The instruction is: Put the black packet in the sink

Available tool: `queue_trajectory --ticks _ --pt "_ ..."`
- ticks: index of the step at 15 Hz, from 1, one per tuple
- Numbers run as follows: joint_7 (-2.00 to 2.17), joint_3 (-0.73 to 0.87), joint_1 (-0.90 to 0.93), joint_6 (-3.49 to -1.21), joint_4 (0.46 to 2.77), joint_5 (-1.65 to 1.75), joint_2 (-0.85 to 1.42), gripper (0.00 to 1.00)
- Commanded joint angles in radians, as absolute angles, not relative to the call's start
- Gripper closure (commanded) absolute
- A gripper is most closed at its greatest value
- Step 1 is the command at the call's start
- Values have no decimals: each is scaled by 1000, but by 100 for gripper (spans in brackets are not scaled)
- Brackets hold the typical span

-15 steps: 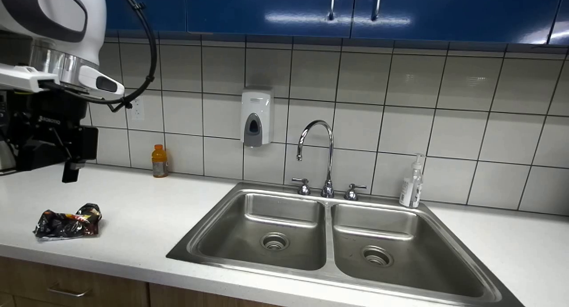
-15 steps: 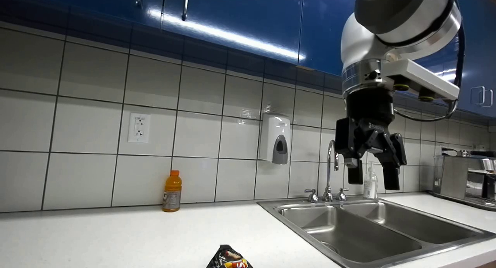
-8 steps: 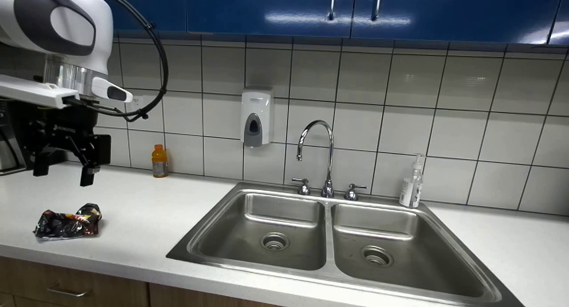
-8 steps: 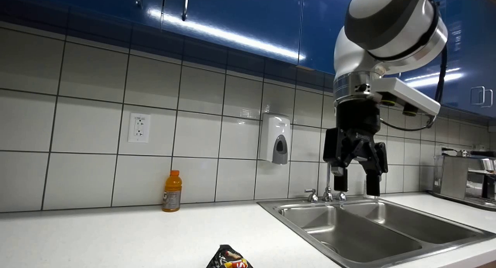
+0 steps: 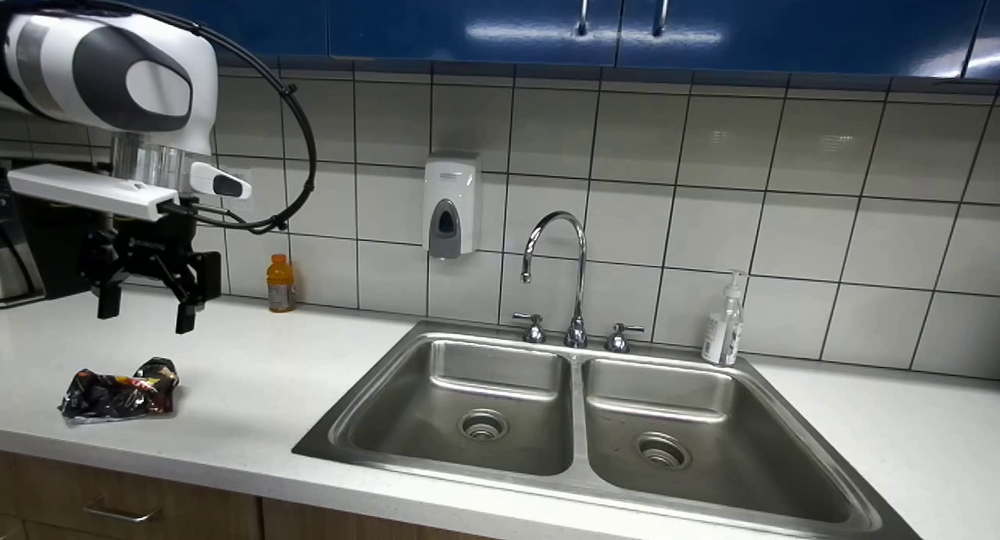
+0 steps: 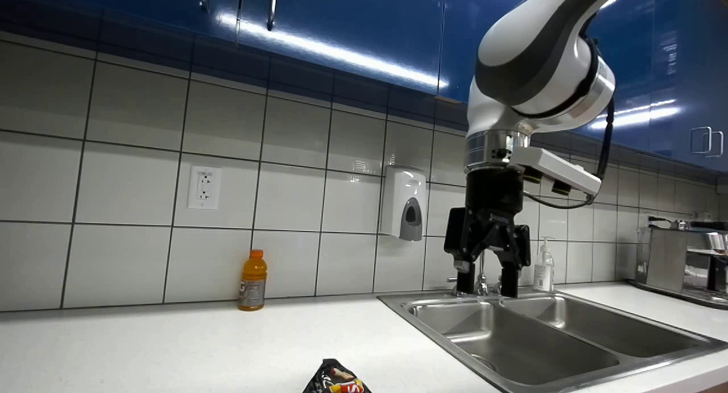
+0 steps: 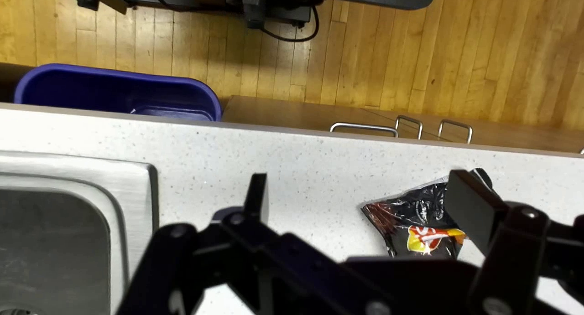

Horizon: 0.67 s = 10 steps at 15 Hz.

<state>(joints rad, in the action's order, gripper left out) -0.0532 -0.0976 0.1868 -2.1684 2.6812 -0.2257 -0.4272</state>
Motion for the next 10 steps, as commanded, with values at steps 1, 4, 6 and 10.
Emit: queue_trajectory --ticks 1,4,6,10 --pt "-25 -119 188 -2218 2617 -223 -334 0" --pt "12 -136 191 -2256 2588 -229 -281 0" --pt "39 -152 196 -2273 2568 -235 -245 0" --pt "109 -185 209 -2302 2525 -237 -173 0"
